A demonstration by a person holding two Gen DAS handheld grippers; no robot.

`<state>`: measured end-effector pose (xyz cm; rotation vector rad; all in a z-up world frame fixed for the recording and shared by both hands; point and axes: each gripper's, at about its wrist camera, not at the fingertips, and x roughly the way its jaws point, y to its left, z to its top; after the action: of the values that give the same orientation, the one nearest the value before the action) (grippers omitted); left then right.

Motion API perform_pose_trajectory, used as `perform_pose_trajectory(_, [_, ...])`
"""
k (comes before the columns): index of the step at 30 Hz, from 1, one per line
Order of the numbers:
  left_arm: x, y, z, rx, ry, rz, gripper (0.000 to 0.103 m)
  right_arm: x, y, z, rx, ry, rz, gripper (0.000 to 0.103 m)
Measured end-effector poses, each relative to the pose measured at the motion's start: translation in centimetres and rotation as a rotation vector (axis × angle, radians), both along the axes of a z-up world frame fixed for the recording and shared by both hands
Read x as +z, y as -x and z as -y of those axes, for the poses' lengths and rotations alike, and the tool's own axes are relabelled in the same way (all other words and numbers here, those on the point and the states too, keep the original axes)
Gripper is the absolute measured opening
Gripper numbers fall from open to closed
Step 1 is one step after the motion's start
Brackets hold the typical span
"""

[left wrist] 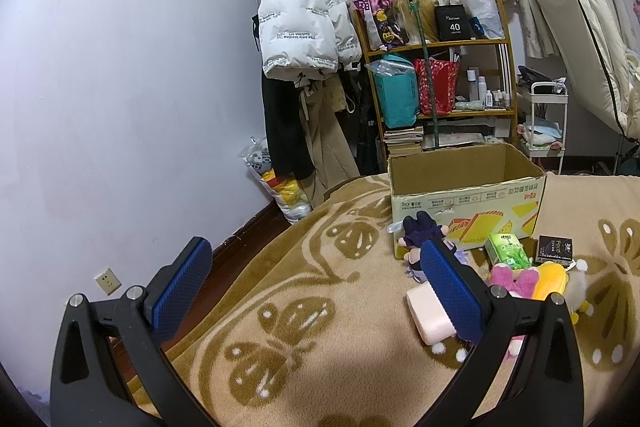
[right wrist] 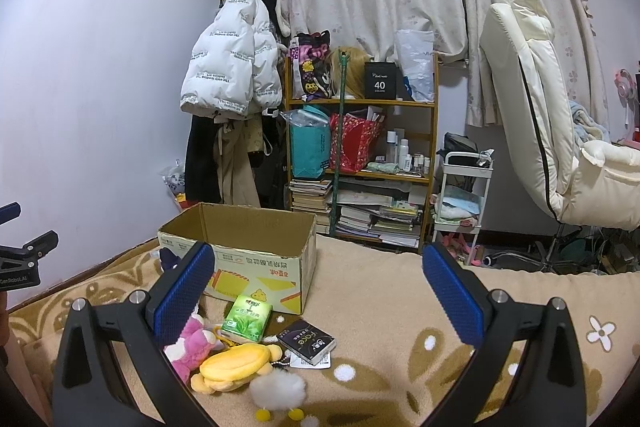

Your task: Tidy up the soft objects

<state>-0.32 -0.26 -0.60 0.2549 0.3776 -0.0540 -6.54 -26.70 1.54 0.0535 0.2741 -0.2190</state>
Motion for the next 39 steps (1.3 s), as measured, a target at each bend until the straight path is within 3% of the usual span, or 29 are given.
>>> perform_pose_trajectory(29, [-0.5,-0.2,0.1,0.002,-0.006,-0.009,0.102,0.0,-0.6,-0.1,-0.002,0.002,-0.009,0.103])
perform_pose_trajectory(39, [-0.8,-2.0,-1.1,0.079,0.005,-0.067,0.102,-1.3,-0.5,0.4,-0.008,0.01,-0.017,0.103])
